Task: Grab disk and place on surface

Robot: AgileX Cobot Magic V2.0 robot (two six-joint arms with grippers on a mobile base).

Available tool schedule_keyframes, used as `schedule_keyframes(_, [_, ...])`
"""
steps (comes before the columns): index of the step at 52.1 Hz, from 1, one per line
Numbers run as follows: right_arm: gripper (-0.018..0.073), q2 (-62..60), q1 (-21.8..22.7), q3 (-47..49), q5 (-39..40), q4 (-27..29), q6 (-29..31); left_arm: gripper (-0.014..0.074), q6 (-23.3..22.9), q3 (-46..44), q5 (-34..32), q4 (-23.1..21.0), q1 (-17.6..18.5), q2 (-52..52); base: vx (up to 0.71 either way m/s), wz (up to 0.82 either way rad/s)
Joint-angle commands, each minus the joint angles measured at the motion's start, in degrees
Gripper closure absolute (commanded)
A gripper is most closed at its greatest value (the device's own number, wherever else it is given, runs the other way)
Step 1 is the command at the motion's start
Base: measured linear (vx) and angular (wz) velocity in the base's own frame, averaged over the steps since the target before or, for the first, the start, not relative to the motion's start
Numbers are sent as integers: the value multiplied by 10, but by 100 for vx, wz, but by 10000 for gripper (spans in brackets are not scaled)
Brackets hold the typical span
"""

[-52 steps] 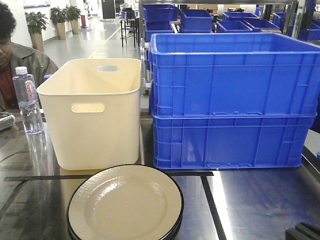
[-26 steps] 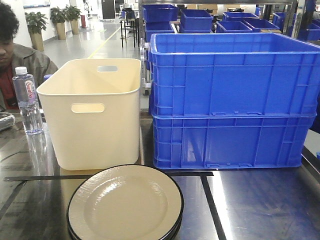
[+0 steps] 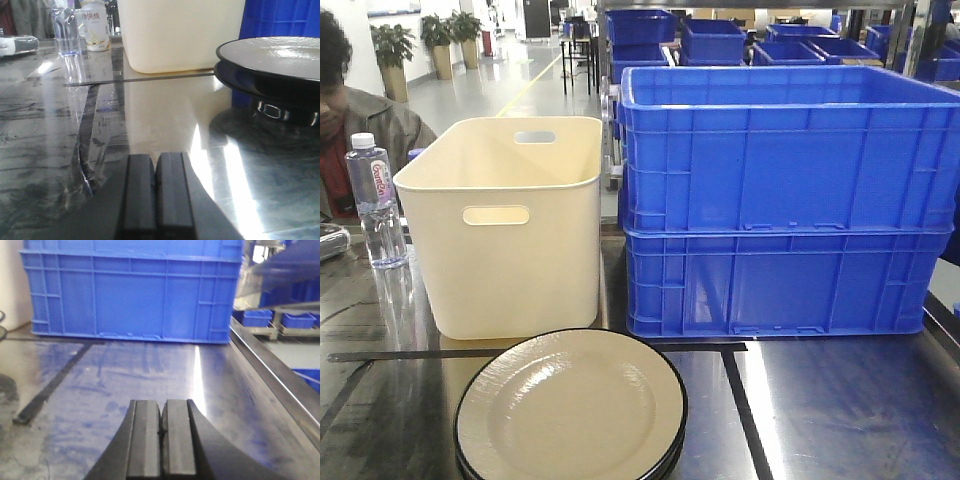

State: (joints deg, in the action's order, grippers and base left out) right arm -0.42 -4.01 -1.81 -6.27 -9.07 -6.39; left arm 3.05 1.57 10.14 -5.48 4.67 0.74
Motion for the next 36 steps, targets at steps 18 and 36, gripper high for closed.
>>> schedule_keyframes(18, [568,-5,4,-7,24,-1,4,604,-5,16,-43,-1,1,2,0,0])
schedule_keyframes(36, [568,-5,4,-7,24,-1,4,604,-5,16,-43,-1,1,2,0,0])
